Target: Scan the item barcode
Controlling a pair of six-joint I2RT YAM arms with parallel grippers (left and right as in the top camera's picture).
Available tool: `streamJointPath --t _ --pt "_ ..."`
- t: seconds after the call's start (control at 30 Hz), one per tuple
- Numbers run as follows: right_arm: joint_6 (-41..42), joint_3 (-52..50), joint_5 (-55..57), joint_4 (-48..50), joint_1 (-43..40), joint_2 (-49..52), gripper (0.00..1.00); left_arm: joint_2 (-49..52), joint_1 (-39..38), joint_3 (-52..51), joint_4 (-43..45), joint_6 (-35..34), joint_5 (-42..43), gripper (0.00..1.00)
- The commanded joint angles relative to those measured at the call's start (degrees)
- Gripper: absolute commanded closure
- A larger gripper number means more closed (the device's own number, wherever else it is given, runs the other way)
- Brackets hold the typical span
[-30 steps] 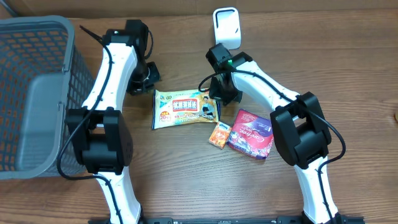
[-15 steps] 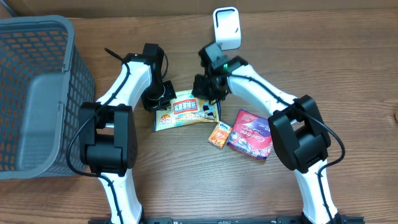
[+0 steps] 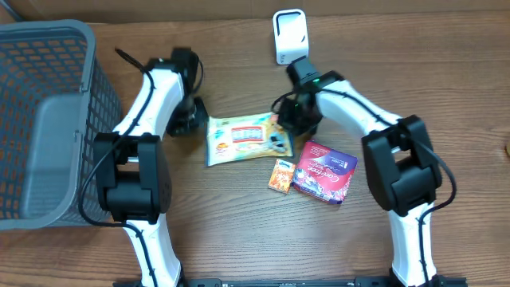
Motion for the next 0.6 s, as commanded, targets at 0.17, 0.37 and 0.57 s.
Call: streamJointPath --t 0.17,0.37,0.57 --pt "-11.06 0.68 4.9 -0.72 -3.45 -9.14 0.96 0.13 -0.09 13.79 -7.39 -1.92 1.31 0.96" --pt "-21.75 1.6 4.9 -0.44 -2.82 -12.07 0.96 0.2 -0.83 9.29 -3.61 0.42 11.89 0.96" --pt "-18.84 0.9 -6.99 1.2 -2.05 -10.88 0.96 0.26 -3.78 2.29 9.73 5.75 25.18 0.96"
